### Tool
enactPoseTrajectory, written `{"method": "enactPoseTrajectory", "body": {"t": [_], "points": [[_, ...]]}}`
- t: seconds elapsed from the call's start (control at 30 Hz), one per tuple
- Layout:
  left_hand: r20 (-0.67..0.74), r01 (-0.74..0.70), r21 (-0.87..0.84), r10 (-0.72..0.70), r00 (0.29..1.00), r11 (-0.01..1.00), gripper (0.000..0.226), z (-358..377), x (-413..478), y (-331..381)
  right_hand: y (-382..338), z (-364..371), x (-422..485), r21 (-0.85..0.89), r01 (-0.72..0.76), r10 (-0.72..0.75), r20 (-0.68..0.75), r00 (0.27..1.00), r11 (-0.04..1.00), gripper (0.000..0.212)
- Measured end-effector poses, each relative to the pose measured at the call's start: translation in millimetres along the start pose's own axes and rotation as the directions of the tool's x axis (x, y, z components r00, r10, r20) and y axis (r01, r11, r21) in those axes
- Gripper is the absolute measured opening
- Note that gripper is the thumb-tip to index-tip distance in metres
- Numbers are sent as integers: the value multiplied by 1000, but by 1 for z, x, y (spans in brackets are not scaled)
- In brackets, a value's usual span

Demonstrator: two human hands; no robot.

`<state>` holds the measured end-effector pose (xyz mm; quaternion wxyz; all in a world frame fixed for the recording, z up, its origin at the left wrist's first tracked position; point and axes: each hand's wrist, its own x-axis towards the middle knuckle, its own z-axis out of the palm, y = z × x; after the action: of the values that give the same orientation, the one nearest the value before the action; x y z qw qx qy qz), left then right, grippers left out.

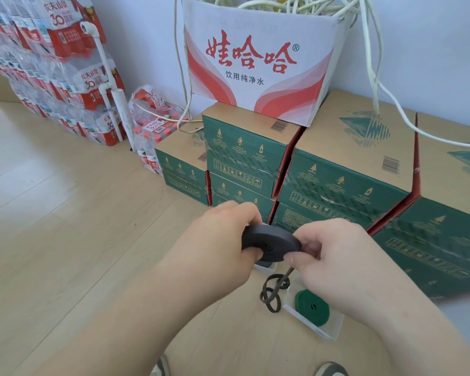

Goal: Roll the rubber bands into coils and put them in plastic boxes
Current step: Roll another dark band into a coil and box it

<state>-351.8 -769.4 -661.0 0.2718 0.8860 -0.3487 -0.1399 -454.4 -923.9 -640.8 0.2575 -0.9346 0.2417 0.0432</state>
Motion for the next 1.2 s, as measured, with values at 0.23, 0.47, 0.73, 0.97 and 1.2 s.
{"method": "enactPoseTrajectory", "body": {"t": [0.23, 0.47, 0.73, 0.97, 1.2], "points": [[-16, -143, 135, 147, 989, 980, 34, -7, -4, 9, -1, 0, -2, -21, 21, -22, -62, 998, 1000, 10], [74, -22, -33, 24, 997, 999, 14, -11, -2, -2, -7, -4, -7, 151, 71, -64, -48, 997, 986, 18], [82, 27, -164, -13, 997, 986, 18, -14, 0, -10, -3, -2, -2, 95, 24, -23, -10, 1000, 995, 15], [2, -47, 76, 47, 999, 996, 34, -8, -1, -3, -3, -1, -4, 28, 12, -10, -74, 997, 1000, 10], [-11, -226, 103, 228, 973, 969, 15, -2, 0, 4, -9, -3, -6, 131, 148, -123, -180, 976, 980, 12]]}}
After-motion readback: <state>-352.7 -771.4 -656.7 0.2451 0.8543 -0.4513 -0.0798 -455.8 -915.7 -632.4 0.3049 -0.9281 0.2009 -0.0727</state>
